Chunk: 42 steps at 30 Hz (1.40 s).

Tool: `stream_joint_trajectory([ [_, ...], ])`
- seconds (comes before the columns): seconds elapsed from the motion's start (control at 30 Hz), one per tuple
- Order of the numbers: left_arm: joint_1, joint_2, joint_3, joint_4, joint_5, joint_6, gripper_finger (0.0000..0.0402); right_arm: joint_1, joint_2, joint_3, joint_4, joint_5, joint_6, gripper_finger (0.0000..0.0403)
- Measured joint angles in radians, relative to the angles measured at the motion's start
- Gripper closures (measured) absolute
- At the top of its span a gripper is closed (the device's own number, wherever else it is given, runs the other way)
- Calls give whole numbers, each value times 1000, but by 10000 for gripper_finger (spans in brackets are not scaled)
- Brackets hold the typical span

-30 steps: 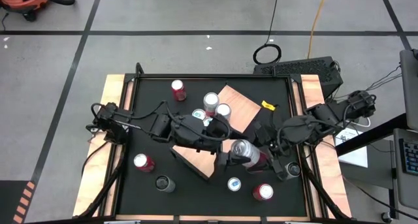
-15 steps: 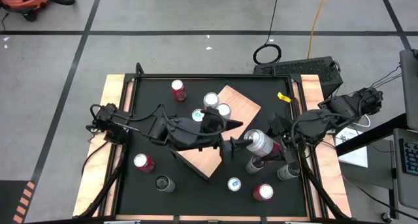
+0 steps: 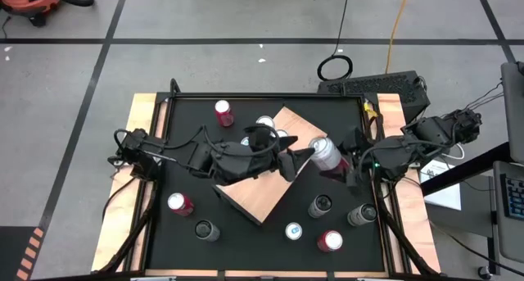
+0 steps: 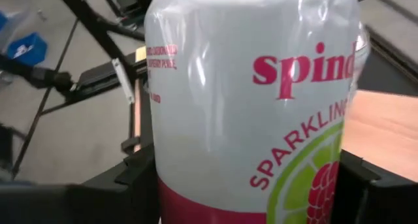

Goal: Place canned beverage on shelf
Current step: Put the pink-white soda can on the shelf aligned with the pink-white soda can

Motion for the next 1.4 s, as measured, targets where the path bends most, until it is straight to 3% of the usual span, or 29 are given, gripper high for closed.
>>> stream_joint_trajectory([
  [0.3, 11, 1, 0, 119, -14, -27, 8, 0, 2, 1, 29, 133, 23, 131],
  [0.5, 16, 1, 0, 140, -16, -29, 8, 0, 2, 1, 39, 137, 37, 131],
  [0.87, 42, 2, 0, 119, -33, -21, 8, 0, 4, 1, 38, 138, 201, 131],
  [1.07, 23, 2, -1, 111, -17, 82, 8, 0, 12, 1, 21, 158, 221, 131],
  [1.4, 31, 3, -3, 52, -23, 65, 8, 0, 13, 1, 43, 160, 175, 131],
])
